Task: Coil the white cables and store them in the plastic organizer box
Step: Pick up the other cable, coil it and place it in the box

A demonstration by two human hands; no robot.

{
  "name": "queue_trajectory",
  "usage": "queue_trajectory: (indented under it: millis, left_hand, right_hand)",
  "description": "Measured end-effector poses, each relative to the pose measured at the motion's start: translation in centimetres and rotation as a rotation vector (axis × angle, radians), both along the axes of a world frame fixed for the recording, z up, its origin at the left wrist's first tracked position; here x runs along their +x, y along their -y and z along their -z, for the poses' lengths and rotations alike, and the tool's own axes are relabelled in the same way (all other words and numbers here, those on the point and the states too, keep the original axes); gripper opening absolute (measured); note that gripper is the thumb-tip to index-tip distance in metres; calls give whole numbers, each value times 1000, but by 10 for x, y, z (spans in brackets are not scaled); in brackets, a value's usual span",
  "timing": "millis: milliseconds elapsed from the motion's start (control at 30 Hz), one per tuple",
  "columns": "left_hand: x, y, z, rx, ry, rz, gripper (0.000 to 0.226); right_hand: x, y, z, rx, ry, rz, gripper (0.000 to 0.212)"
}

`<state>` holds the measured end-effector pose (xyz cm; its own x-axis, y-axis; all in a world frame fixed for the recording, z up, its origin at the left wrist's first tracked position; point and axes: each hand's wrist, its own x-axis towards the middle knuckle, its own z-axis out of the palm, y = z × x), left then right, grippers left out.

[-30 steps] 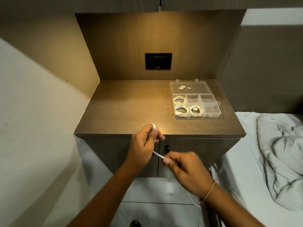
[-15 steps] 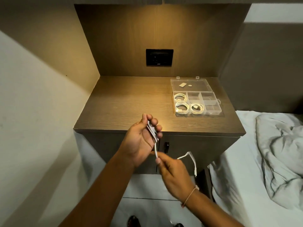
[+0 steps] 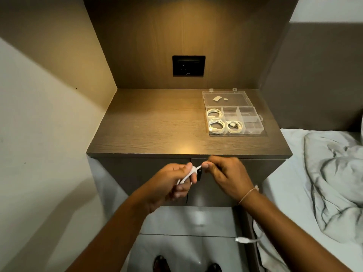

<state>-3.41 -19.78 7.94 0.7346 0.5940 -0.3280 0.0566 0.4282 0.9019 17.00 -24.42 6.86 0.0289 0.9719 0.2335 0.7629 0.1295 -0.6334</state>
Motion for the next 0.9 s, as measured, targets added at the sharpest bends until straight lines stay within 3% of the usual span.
queue_trajectory:
  millis: [133,200,267,400,500,600,700,833,900]
  left_hand:
    - [-5,-24,-23,-267,517,-171,28]
    - [3,-30,-18,-278,616,-271,27]
    - [14,-30,-3,-141,472,-399,24]
    - [8,-20,39,558,-154,-393,24]
    - [1,-3,51,673,-254,-222,28]
    - [6,7,41,380,-134,-118,42]
    - [5,2,19,-21,52,-131,44]
    - [11,-11,7,-384,474,-313,37]
    - [19,-14,11,-441,541,-426,35]
  right_hand:
    - [-41,29,38,-165,-310,31,30]
    - [-65,45,45,-234,-342,-60,31]
    - [-83,53,39,-259,-245,-181,31]
    - [-58,34,8,-193,142,-196,26]
    - [-17,12,-14,-107,299,-109,29]
    - [0,-1,-16,-66,281,-44,36]
    - [-6,3,-1,-17,41,17,49]
    - [-51,19,34,-168,-453,33,25]
    - [-71,27,43,-276,-590,45,19]
